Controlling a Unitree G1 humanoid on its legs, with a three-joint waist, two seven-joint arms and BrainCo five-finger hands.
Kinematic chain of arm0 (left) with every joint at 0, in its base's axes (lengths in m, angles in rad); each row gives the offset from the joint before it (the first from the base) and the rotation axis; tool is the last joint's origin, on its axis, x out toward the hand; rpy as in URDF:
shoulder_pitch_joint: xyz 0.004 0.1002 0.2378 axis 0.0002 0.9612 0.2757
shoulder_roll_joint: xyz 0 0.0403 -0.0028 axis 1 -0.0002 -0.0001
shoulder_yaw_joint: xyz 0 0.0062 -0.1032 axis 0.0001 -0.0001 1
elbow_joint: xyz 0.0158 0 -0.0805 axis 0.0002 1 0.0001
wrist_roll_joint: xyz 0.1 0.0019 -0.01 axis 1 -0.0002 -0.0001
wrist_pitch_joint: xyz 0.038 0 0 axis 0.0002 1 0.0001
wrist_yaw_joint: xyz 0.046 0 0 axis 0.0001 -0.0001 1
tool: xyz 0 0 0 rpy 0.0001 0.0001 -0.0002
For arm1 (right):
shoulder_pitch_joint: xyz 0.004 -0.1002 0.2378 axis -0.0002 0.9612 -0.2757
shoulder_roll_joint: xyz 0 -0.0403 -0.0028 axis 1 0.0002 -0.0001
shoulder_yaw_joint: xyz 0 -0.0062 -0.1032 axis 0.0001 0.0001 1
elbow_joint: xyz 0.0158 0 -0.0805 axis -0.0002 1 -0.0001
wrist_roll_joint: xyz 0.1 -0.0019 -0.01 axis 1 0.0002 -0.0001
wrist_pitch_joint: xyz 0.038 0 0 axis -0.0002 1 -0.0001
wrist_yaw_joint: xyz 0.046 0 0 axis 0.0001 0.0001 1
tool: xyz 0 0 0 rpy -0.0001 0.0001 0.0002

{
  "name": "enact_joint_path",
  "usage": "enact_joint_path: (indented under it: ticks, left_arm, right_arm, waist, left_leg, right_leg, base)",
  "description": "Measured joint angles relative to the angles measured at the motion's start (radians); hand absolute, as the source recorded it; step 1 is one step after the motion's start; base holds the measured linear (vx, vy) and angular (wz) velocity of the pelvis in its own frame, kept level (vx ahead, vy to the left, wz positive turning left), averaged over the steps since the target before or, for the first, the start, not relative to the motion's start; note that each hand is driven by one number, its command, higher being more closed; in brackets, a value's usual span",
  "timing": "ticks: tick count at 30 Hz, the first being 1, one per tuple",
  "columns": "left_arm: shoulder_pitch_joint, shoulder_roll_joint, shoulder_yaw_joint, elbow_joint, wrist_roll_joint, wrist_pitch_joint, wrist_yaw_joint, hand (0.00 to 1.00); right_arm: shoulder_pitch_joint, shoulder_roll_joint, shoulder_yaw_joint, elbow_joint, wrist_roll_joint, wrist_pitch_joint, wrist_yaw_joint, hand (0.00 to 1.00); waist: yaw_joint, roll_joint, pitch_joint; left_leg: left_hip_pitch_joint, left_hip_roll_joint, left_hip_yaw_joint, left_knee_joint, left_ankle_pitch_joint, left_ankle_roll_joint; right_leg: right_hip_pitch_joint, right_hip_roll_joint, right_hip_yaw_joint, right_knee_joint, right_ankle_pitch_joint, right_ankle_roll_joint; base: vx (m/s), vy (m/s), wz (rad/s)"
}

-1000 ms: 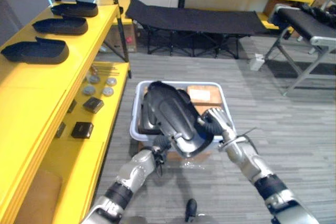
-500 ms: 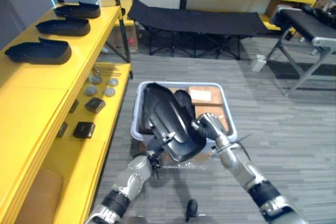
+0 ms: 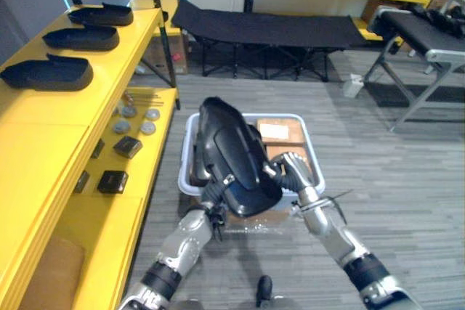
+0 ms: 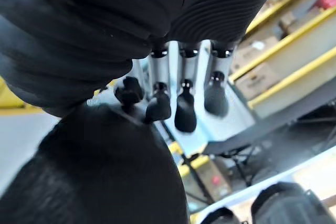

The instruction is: Walk over and take plastic housings, then place them on the shelf

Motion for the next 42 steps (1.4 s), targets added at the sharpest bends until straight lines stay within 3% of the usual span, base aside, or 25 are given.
enact_joint_path:
  ticks: [12, 19, 26, 28, 30, 33, 36, 39, 42]
  left_arm:
    - [-0.038, -0.001, 0.009, -0.038, 0.197, -0.053, 0.109, 1.0]
    - [-0.037, -0.007, 0.029, -0.116, 0.424, -0.076, 0.202, 1.0]
    - [-0.01, -0.039, 0.128, -0.185, 0.7, -0.099, 0.351, 1.0]
    - [0.012, -0.039, 0.134, -0.188, 0.775, -0.095, 0.399, 1.0]
    - [0.056, -0.039, 0.144, -0.188, 0.904, -0.076, 0.468, 1.0]
    - [0.084, -0.039, 0.182, -0.176, 0.991, -0.07, 0.525, 1.0]
    - [0.097, -0.039, 0.248, -0.129, 1.048, -0.072, 0.581, 1.0]
    - [0.117, -0.039, 0.306, -0.101, 1.033, -0.081, 0.604, 1.0]
    - [0.161, -0.047, 0.373, -0.102, 0.973, -0.175, 0.606, 1.0]
  right_arm:
    - [0.011, 0.008, 0.01, 0.005, 0.086, 0.037, 0.009, 0.0]
    - [0.045, 0.046, 0.01, 0.02, 0.22, 0.072, 0.046, 0.0]
    - [0.098, 0.084, -0.088, 0.015, 0.456, 0.07, 0.024, 0.0]
    - [0.125, 0.092, -0.123, -0.031, 0.562, 0.052, 0.05, 0.0]
    - [0.169, 0.105, -0.157, -0.113, 0.691, 0.002, 0.125, 0.0]
    - [0.214, 0.117, -0.19, -0.185, 0.826, -0.05, 0.23, 0.0]
    - [0.25, 0.128, -0.242, -0.249, 0.933, -0.086, 0.315, 0.0]
    - [0.287, 0.153, -0.314, -0.285, 0.969, -0.098, 0.341, 0.0]
    - [0.328, 0.186, -0.407, -0.289, 0.984, -0.095, 0.347, 0.0]
  waist:
    - [-0.002, -0.003, -0.002]
    - [0.0, -0.006, -0.004]
    - [-0.001, -0.006, -0.004]
    - [-0.001, -0.006, -0.004]
    - [-0.003, -0.006, -0.004]
    - [-0.006, -0.006, -0.004]
    - [-0.007, -0.005, -0.004]
    - [-0.012, -0.005, -0.009]
    - [-0.029, -0.003, -0.017]
  left_leg:
    - [0.004, 0.002, 0.017, 0.003, -0.002, 0.001]
    - [0.004, 0.001, 0.016, 0.003, -0.003, 0.002]
    - [0.005, 0.001, 0.017, 0.002, -0.003, 0.002]
    - [0.006, 0.001, 0.017, 0.001, -0.003, 0.001]
    - [0.013, 0.001, 0.022, -0.002, -0.004, 0.0]
    - [0.016, 0.001, 0.026, -0.002, -0.006, 0.0]
    - [0.024, 0.002, 0.04, -0.007, -0.006, 0.0]
    - [0.034, 0.002, 0.048, -0.018, -0.007, -0.001]
    - [0.034, 0.006, 0.052, -0.018, -0.01, -0.004]
  right_leg:
    - [-0.002, 0.0, 0.012, 0.0, 0.0, -0.001]
    - [-0.002, 0.0, 0.012, 0.0, 0.0, -0.001]
    - [-0.002, 0.0, 0.013, 0.0, 0.0, 0.0]
    - [-0.002, 0.001, 0.014, 0.0, 0.0, 0.0]
    - [-0.001, 0.002, 0.018, -0.001, 0.0, 0.0]
    - [-0.001, 0.003, 0.025, -0.002, 0.0, 0.0]
    - [-0.002, 0.004, 0.037, -0.008, -0.001, 0.0]
    - [-0.001, 0.006, 0.042, -0.008, -0.008, 0.002]
    - [-0.004, 0.011, 0.044, -0.008, -0.018, 0.007]
  base:
    - [-0.01, 0.001, -0.03]
    - [0.0, 0.0, 0.0]
    - [0.0, 0.0, 0.0]
    - [0.0, 0.001, -0.02]
    - [0.01, 0.004, -0.07]
    - [0.0, 0.004, -0.06]
    - [-0.01, 0.005, -0.11]
    - [0.01, -0.001, -0.1]
    - [0.03, -0.001, -0.03]
